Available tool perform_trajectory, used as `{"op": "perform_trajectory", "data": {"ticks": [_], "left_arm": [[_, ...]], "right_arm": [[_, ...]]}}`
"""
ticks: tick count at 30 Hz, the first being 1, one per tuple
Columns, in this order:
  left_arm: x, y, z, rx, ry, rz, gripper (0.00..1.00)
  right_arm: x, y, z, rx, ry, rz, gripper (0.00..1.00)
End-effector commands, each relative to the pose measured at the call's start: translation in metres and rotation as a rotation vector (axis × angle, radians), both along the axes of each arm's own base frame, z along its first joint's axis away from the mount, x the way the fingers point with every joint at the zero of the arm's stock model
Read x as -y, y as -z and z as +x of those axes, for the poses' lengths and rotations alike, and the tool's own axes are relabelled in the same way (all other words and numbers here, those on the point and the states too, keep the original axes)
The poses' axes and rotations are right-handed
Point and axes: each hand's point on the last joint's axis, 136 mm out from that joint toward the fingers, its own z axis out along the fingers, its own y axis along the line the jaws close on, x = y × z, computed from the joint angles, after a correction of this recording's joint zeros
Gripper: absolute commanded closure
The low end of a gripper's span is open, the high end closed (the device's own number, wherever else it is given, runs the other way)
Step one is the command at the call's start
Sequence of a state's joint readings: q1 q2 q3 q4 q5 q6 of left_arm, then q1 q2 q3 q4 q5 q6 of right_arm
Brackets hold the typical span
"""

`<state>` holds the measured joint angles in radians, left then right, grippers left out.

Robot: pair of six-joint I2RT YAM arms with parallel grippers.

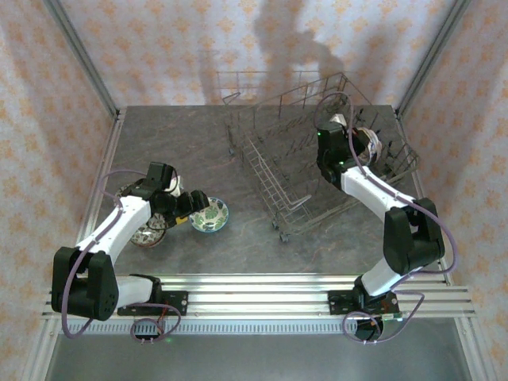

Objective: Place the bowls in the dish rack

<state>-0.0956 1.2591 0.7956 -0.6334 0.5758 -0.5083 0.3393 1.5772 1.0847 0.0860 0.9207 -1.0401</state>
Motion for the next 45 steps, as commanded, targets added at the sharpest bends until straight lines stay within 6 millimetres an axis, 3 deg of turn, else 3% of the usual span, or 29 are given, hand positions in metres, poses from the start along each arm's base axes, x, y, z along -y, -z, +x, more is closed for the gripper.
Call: {"op": "perform_trajectory", "data": {"ticks": [1, 14, 22, 26, 40, 43, 45], "left_arm": [[0.002, 0.002, 0.002, -0.001, 0.000, -0.019, 0.13], [0.000, 0.001, -0.002, -0.003, -0.002, -0.006, 0.13], [-0.005, -0.001, -0.002, 0.004, -0.024, 0.013, 0.13], [-0.006, -0.004, -0.002, 0.010, -0.036, 0.020, 0.13], [-0.021, -0.003, -0.014, 0.001, -0.134, 0.072, 0.13], [-0.023, 0.000, -0.014, 0.000, -0.142, 0.079, 0.12], [-0.023, 0.002, -0.016, -0.010, -0.141, 0.082, 0.12]], "right_arm": [[-0.006, -0.004, -0.006, 0.030, 0.013, 0.007, 1.00], [-0.018, 0.027, 0.007, -0.041, 0.011, -0.028, 1.00], [-0.021, 0.052, 0.005, -0.079, -0.005, -0.006, 1.00], [-0.021, 0.060, 0.004, -0.092, 0.010, 0.013, 0.84], [-0.020, 0.074, 0.007, -0.107, 0.019, 0.063, 0.65], [-0.018, 0.069, 0.008, -0.097, 0.029, 0.070, 0.55], [-0.019, 0.058, 0.006, -0.073, 0.032, 0.107, 0.41]]}}
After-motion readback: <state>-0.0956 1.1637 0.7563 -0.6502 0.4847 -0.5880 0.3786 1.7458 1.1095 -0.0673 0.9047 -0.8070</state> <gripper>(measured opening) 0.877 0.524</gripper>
